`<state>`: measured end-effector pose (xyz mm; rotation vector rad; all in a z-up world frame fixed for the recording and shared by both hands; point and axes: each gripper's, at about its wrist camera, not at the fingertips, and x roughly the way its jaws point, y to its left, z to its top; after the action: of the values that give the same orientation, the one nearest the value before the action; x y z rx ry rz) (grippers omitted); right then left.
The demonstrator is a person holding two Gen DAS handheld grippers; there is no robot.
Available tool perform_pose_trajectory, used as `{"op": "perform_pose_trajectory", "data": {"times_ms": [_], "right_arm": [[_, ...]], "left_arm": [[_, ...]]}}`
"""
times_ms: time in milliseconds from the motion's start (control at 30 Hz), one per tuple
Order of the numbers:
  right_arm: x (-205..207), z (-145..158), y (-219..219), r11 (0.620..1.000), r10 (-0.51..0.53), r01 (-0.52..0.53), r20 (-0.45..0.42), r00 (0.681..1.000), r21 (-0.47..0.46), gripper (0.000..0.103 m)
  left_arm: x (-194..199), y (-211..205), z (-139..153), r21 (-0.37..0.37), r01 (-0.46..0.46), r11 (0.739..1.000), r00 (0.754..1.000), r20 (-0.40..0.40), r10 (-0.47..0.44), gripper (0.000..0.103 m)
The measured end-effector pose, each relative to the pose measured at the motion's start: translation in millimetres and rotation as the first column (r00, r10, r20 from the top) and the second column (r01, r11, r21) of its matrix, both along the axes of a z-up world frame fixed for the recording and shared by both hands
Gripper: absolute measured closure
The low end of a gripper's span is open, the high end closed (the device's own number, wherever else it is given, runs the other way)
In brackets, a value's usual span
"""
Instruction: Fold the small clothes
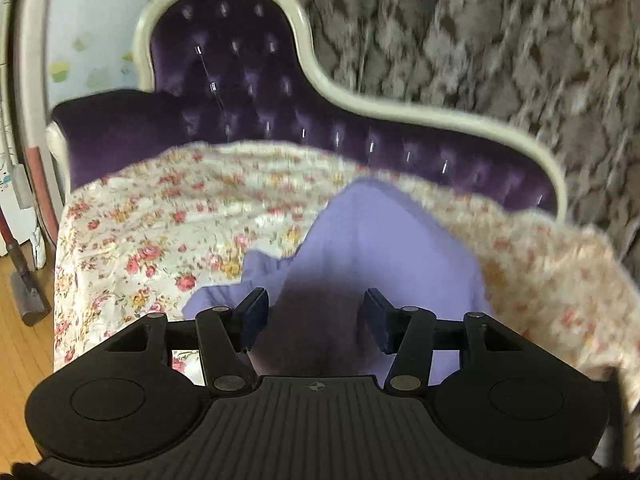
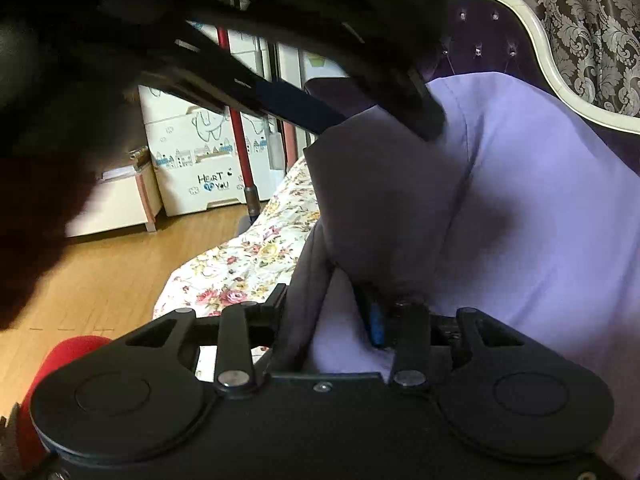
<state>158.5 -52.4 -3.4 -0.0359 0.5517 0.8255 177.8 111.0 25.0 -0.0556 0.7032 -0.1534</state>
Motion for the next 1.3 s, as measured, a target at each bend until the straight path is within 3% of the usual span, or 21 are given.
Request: {"op": "perform_pose_trajectory", "data": {"times_ms": [133,367,600,733,833,867,1000,1033,1133,1300], "right_arm": [[-14.2,7.2,-11.9,0.998,0.047,-0.047,0.019,0.999,0.03,0.044],[-49.8,30.1,-47.2,0.992,0.105,-0.112,0.113,0.988,0.061,0.038],[-50.1,30.0,-85.6,0.994,-0.003,-0.009,0.116,0.993,0.108,0.039],[-46.6,26.6,-93.0,0.988,-0.005,-0.01,0.097,0.995,0.153,0.062],[-51.2,28.4,-107.8,0.947,-0.002,-0.022,0.072,0.997,0.321,0.064],[-54.1,30.6,-112.9,0.941,-0.021,-0.007,0.08,0.997,0.338,0.064],[-51.0,28.0,-108.5,0.979,-0.062,0.041,0.095,0.994,0.201,0.068],[-50.7,26.5,-101.9,0.987,-0.044,0.027,0.103,0.994,0.157,0.075],[-46.5,18.7,-61.5,0.999,0.053,-0.054,0.116,0.992,0.005,0.077],[-16.2,5.8,1.3,0.997,0.077,-0.074,0.1,0.992,-0.036,0.077]], "left_arm": [[32.6,2.5,-26.8,0.082,-0.013,0.997,0.995,-0.101,0.021,0.051],[46.9,22.7,-38.6,0.05,-0.016,0.999,0.985,-0.169,0.024,0.051],[56.8,35.1,-44.8,0.047,-0.063,0.997,0.979,-0.192,0.071,0.051],[58.6,34.3,-46.4,0.058,-0.065,0.996,0.978,-0.193,0.075,0.051],[60.7,33.9,-46.5,0.067,-0.063,0.996,0.978,-0.193,0.074,0.051],[60.9,33.4,-46.3,0.077,-0.061,0.995,0.979,-0.19,0.075,0.051],[65.4,36.3,-48.5,0.092,-0.07,0.993,0.979,-0.183,0.086,0.051],[67.3,37.0,-49.4,0.091,-0.076,0.993,0.979,-0.182,0.092,0.051],[72.2,35.6,-52.0,0.101,-0.083,0.991,0.979,-0.18,0.1,0.051],[66.6,35.1,-44.2,0.139,-0.102,0.985,0.982,-0.142,0.122,0.052]]}}
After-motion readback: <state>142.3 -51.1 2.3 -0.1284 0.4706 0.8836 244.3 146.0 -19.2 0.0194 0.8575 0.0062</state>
